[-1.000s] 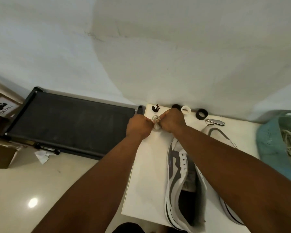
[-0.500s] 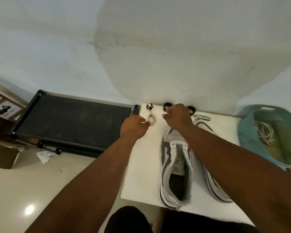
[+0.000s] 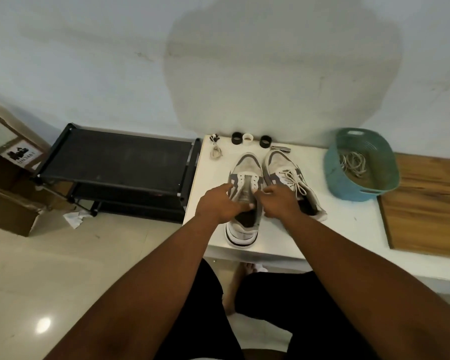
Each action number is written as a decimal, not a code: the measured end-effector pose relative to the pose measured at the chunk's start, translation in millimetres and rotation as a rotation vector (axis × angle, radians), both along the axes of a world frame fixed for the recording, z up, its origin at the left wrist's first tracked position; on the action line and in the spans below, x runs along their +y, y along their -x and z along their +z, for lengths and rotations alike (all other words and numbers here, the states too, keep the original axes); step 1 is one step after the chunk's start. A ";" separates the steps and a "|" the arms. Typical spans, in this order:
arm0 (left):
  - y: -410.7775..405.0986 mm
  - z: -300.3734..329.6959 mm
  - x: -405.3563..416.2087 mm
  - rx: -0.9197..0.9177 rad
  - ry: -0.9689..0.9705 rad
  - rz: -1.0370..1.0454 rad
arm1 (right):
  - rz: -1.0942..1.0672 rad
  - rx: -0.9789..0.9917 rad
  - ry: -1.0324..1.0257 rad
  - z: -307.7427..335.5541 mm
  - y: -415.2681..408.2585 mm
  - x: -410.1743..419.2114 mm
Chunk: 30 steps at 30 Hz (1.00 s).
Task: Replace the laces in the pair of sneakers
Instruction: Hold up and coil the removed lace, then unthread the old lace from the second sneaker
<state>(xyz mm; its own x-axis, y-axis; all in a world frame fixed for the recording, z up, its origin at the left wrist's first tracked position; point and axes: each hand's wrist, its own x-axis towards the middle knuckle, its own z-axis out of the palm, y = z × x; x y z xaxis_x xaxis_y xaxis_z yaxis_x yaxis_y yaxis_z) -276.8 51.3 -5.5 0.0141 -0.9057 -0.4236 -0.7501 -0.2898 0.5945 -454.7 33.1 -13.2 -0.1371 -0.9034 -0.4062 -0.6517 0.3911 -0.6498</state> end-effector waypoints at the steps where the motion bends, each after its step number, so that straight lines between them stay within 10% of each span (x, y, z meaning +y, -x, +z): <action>1: 0.7 0.1 2.2 -0.039 0.000 -0.027 | 0.002 -0.046 -0.016 -2.2 -2.7 6.5; 19: -48.9 0.0 -32.9 -0.194 0.031 0.097 | -0.011 -0.178 -0.005 -24.2 -65.1 -20.5; 22: -32.4 13.8 -31.3 -0.304 0.268 0.141 | 0.036 -0.019 0.126 -3.6 -41.8 -26.3; 26: 22.2 23.5 -35.4 -0.110 0.483 0.054 | -0.028 0.200 0.375 31.0 13.3 -40.6; 30: 86.7 11.8 -34.9 0.151 0.224 -0.080 | -0.087 0.229 0.252 40.1 76.5 -41.4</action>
<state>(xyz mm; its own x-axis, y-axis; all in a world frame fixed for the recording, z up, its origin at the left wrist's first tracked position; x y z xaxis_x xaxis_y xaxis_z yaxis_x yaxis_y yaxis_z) -363.5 16.4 6.4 -0.1096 -0.9726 -0.2050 -0.6634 -0.0820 0.7437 -531.2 -8.3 26.9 -0.2803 -0.9522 -0.1215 -0.7631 0.2978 -0.5736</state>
